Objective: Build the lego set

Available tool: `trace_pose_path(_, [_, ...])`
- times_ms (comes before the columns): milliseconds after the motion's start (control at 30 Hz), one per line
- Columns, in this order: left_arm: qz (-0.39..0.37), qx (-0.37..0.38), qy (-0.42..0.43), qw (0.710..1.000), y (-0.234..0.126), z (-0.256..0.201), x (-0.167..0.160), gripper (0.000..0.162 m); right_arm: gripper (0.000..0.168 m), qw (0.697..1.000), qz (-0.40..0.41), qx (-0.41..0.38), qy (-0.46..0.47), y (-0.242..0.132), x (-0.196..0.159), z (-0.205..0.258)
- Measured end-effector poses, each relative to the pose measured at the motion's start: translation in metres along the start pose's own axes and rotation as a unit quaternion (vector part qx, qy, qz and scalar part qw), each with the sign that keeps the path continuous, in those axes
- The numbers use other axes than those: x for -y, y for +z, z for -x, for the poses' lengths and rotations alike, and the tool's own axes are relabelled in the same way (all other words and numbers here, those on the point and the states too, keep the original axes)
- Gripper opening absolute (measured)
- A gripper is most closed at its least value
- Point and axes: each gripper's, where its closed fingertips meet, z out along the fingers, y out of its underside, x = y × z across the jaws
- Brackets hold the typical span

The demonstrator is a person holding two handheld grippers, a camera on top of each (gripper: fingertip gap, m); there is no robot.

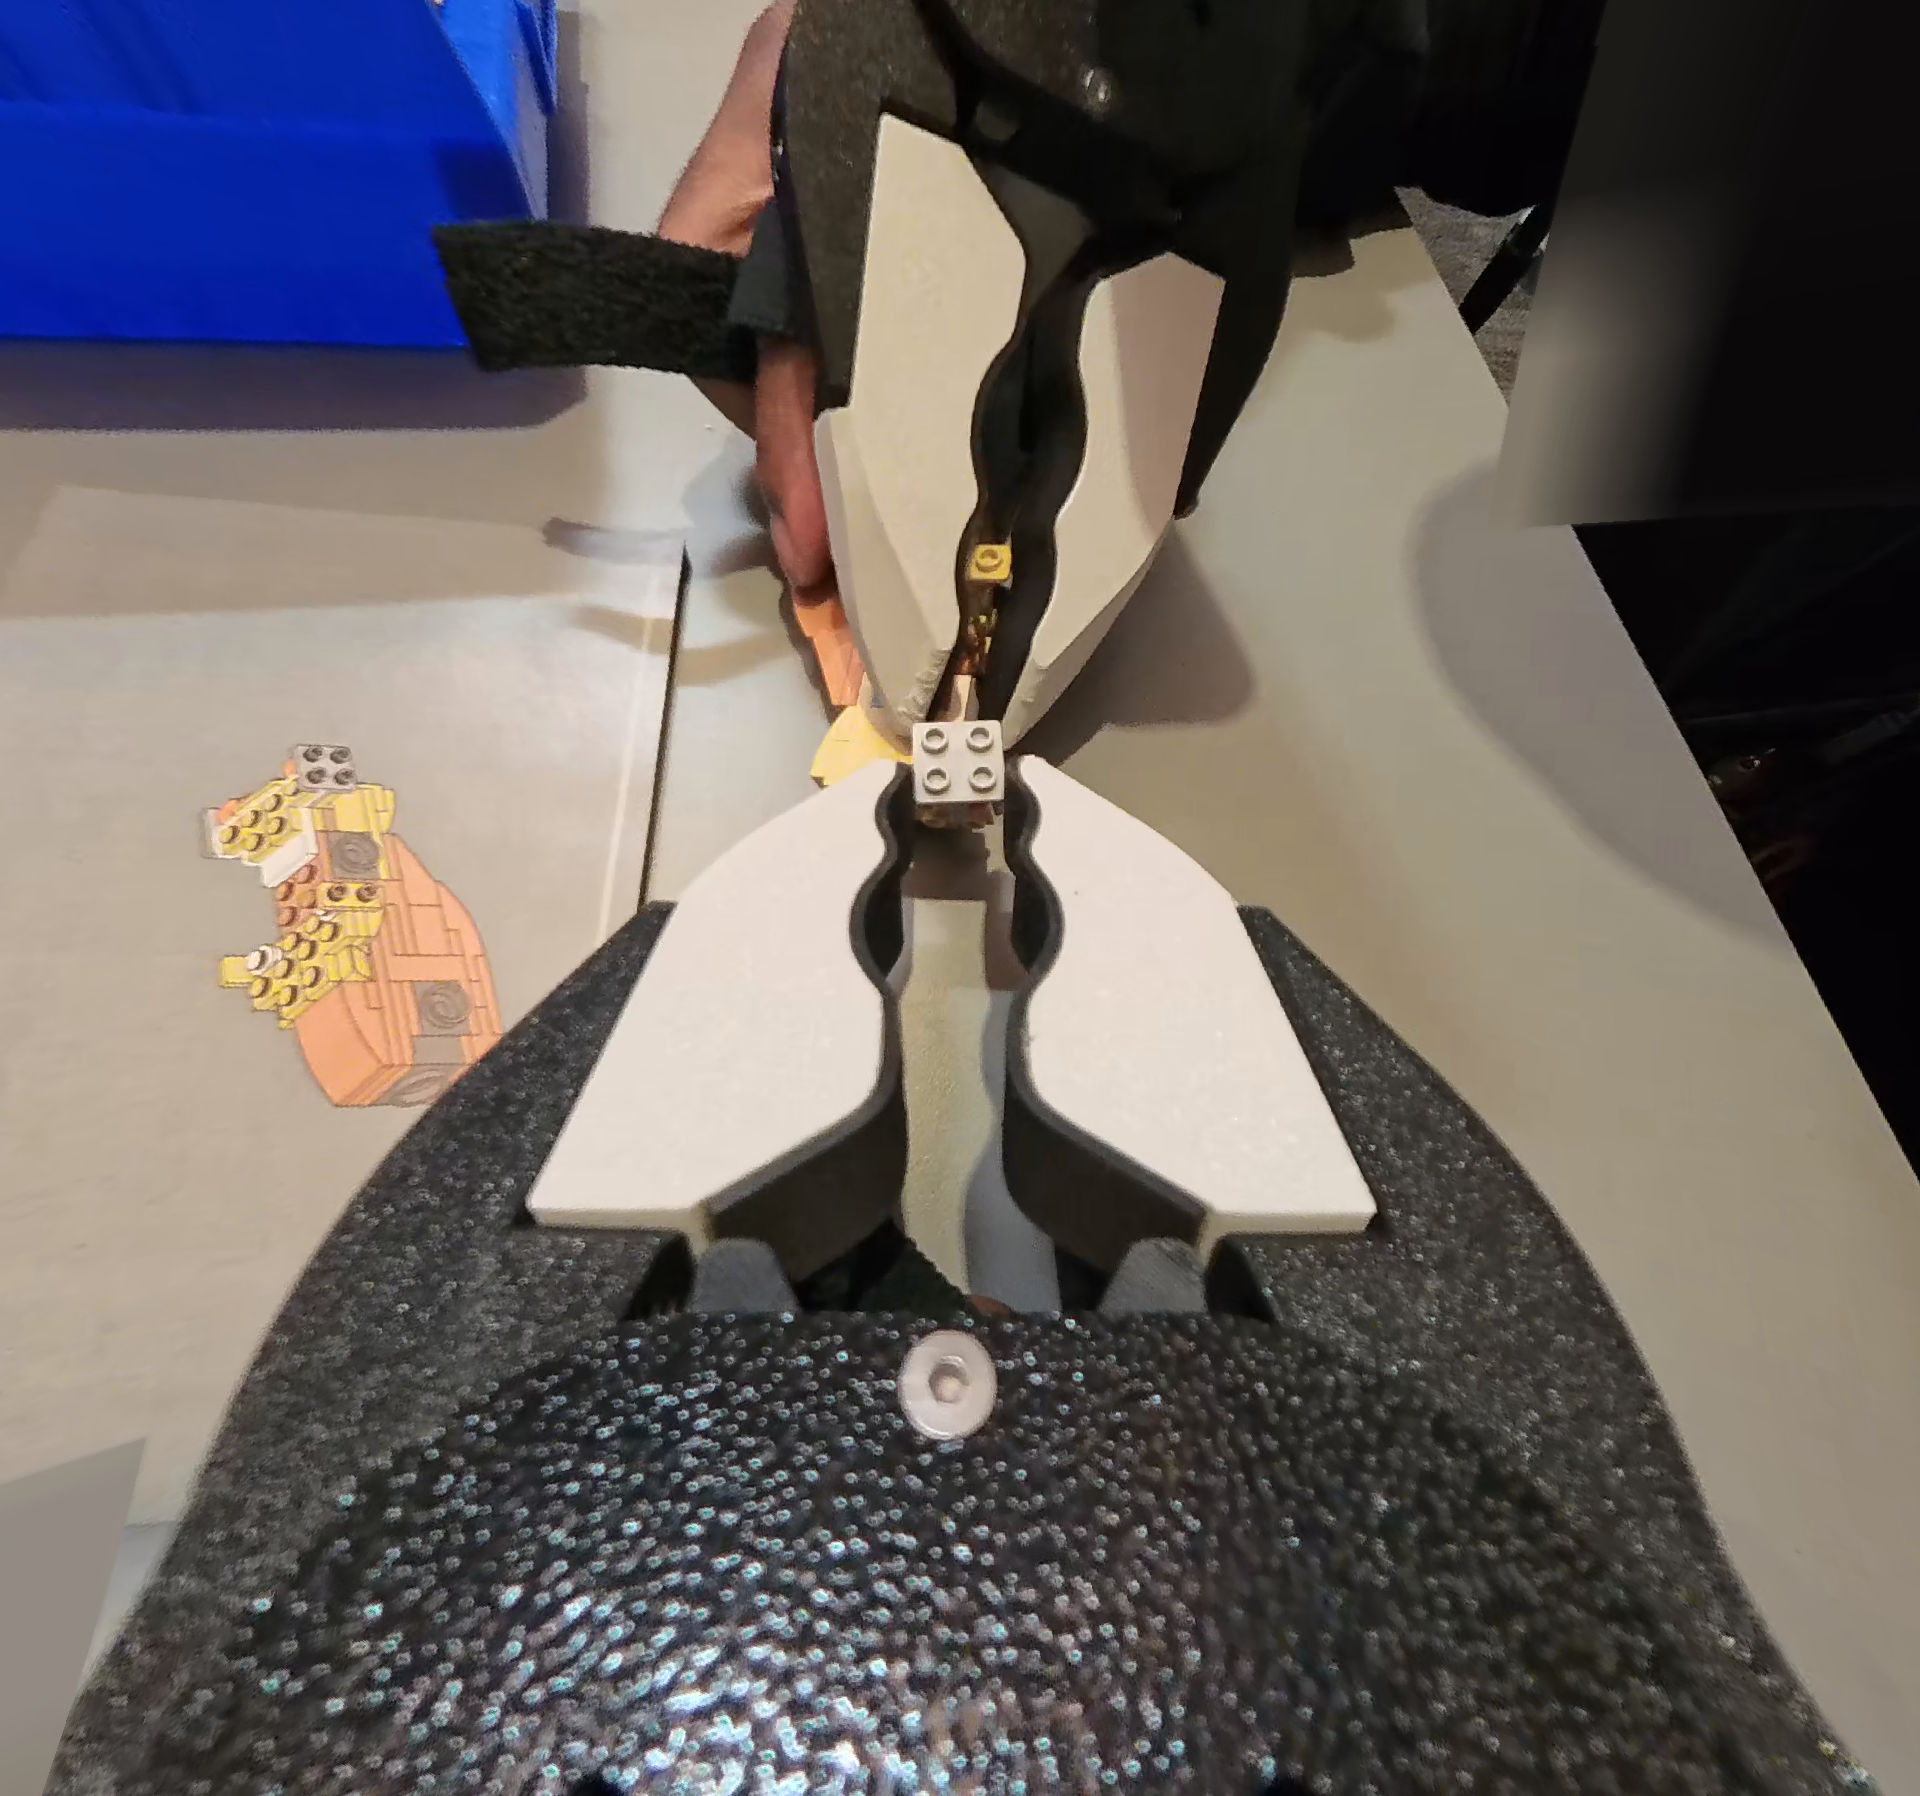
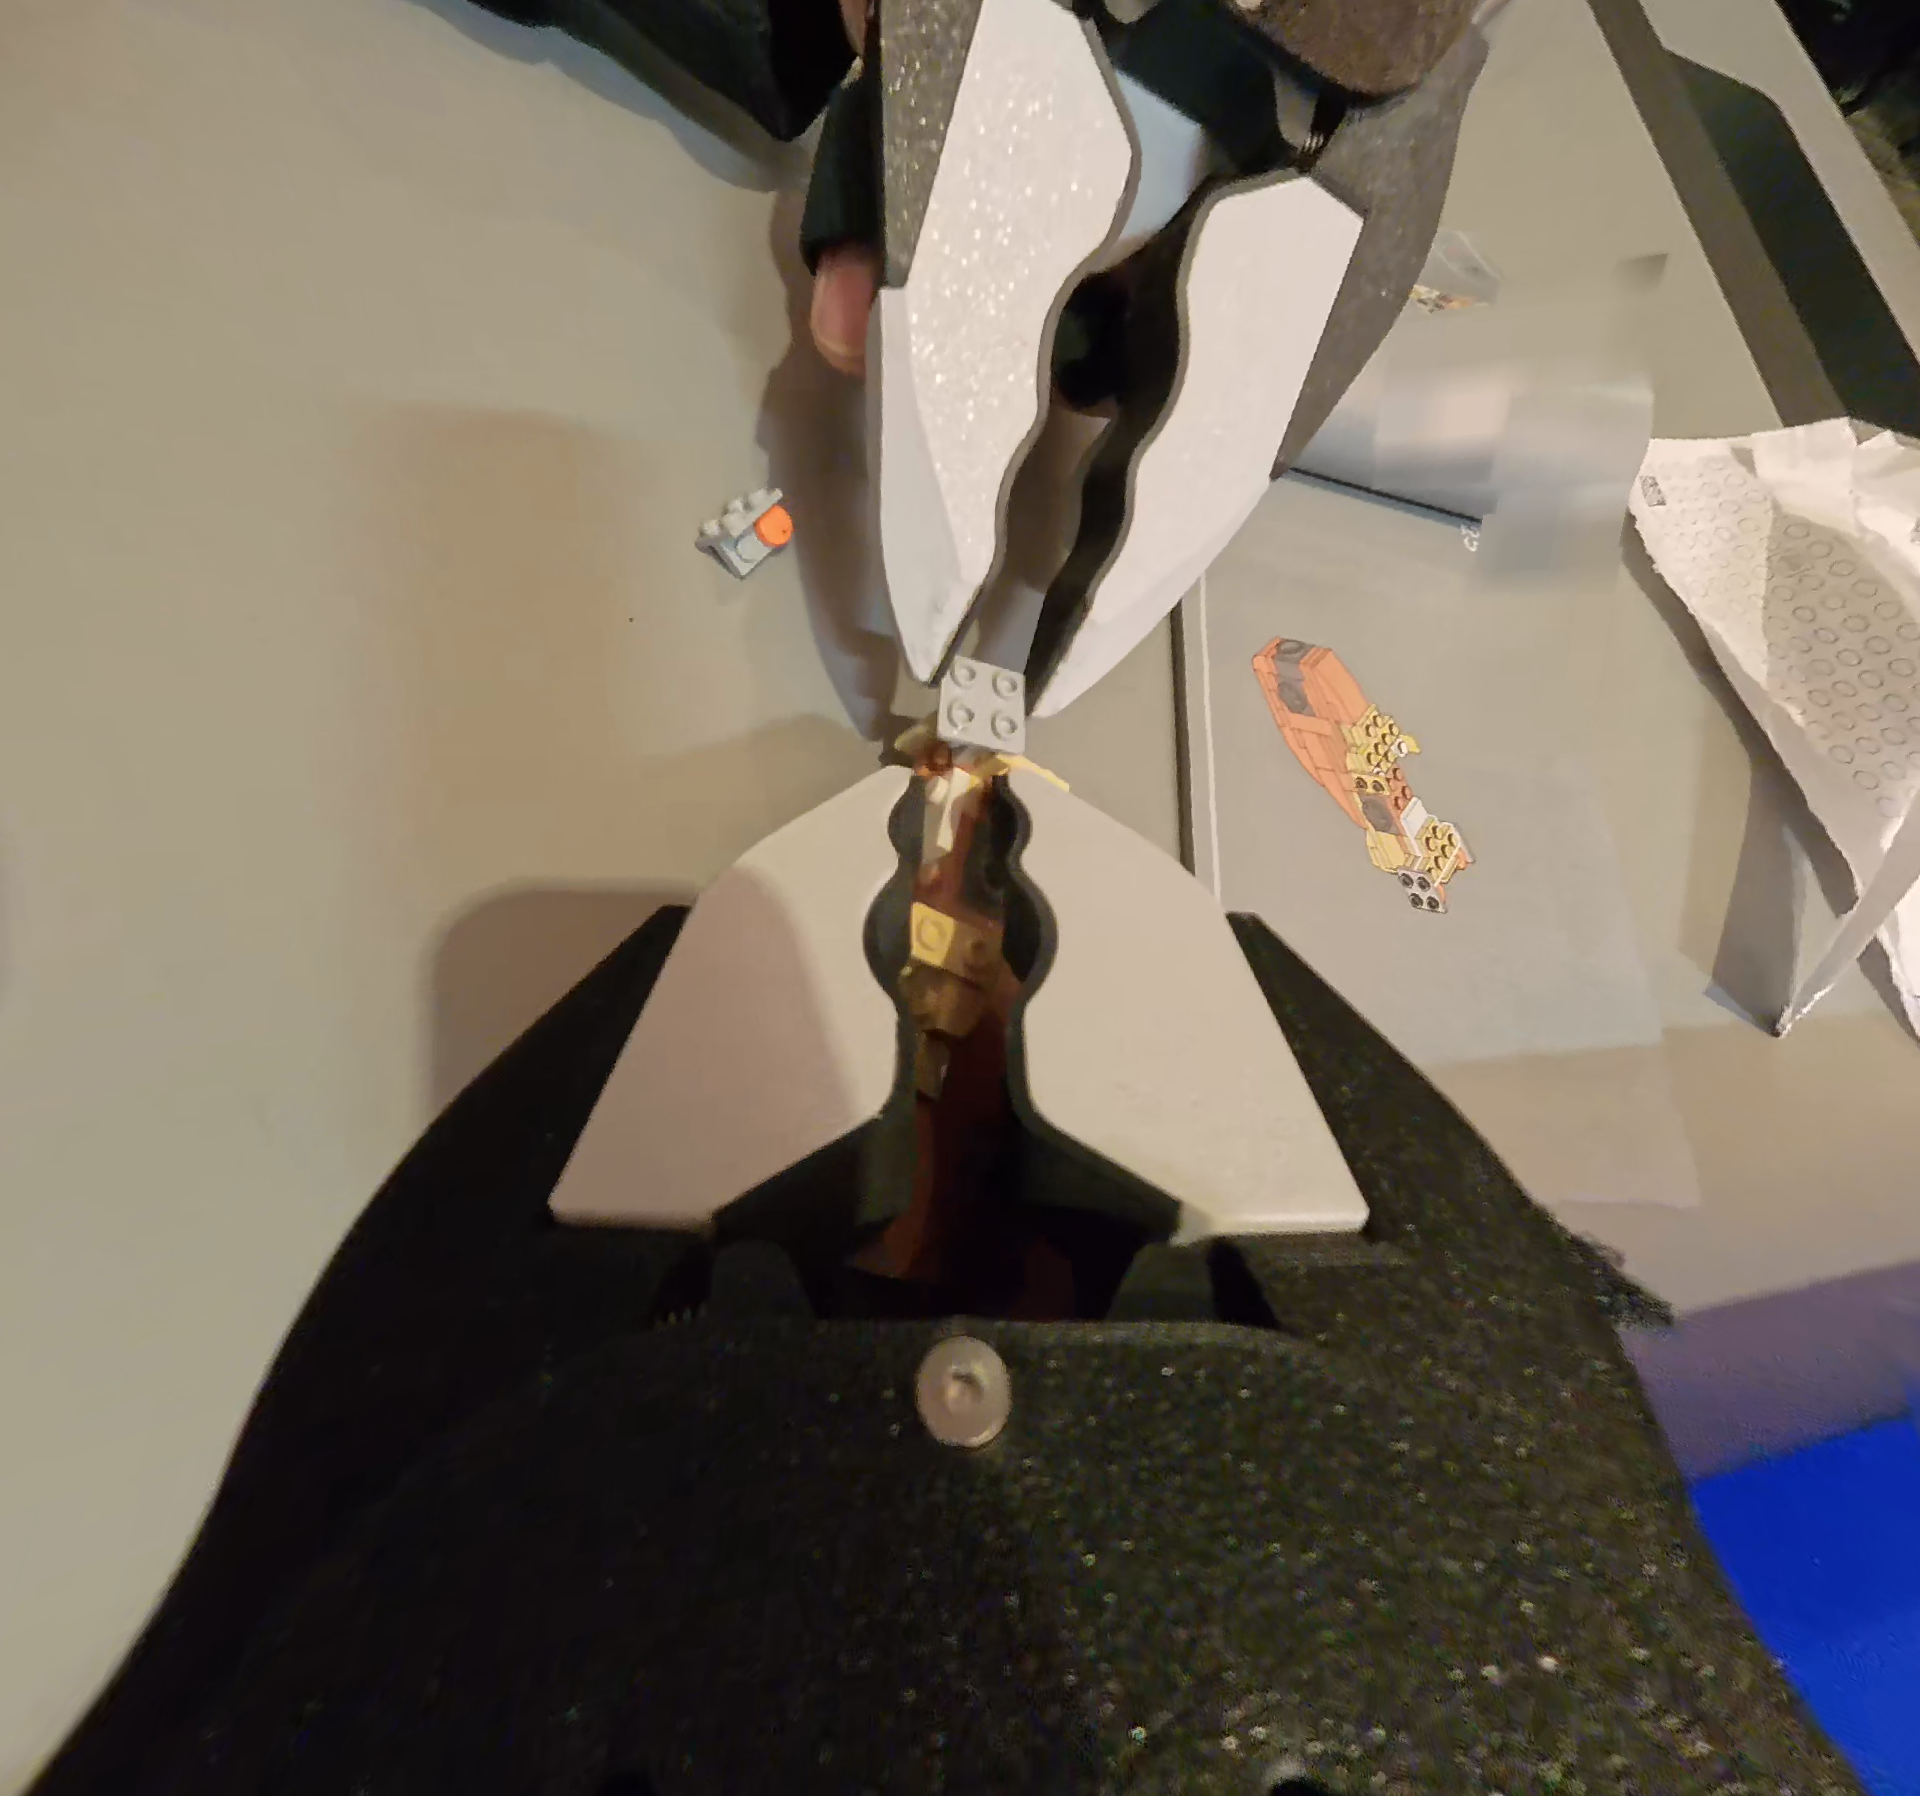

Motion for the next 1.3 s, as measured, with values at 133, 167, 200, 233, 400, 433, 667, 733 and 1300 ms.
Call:
trace_pose_path(133, [-0.001,-0.003,0.000,1.000,0.000,0.000,0.000,0.015,0.012,1.000,0.002,0.001,0.029,0.001,0.002,-0.001])
trace_pose_path(167, [-0.001,-0.003,0.000,1.000,-0.001,0.000,0.000,0.015,0.011,0.999,0.002,0.002,0.036,0.000,0.002,-0.001])
trace_pose_path(200, [-0.001,-0.004,0.000,1.000,-0.001,0.000,0.000,0.015,0.011,0.999,0.001,0.001,0.043,0.000,0.003,-0.001])
trace_pose_path(233, [-0.001,-0.005,-0.001,1.000,-0.001,0.000,0.000,0.015,0.011,0.999,0.000,0.001,0.051,0.000,0.003,-0.002])
trace_pose_path(400, [0.000,-0.010,0.000,1.000,-0.001,-0.001,-0.001,0.015,0.014,0.997,0.004,0.000,0.083,-0.002,0.003,-0.003])
trace_pose_path(433, [0.000,-0.011,-0.001,1.000,-0.001,-0.001,-0.001,0.015,0.016,0.996,0.005,-0.001,0.086,-0.003,0.003,-0.004])
trace_pose_path(667, [0.000,-0.019,-0.002,1.000,-0.002,-0.002,-0.001,0.015,0.027,0.983,0.033,-0.062,0.170,-0.017,0.005,-0.014])
trace_pose_path(733, [0.001,-0.026,-0.001,1.000,-0.003,-0.003,-0.001,0.015,0.027,0.973,0.033,-0.089,0.209,-0.021,0.009,-0.010])
trace_pose_path(1300, [-0.003,-0.046,0.018,0.999,-0.008,-0.003,0.008,0.015,0.025,0.913,-0.025,-0.221,0.342,-0.008,0.022,0.004])
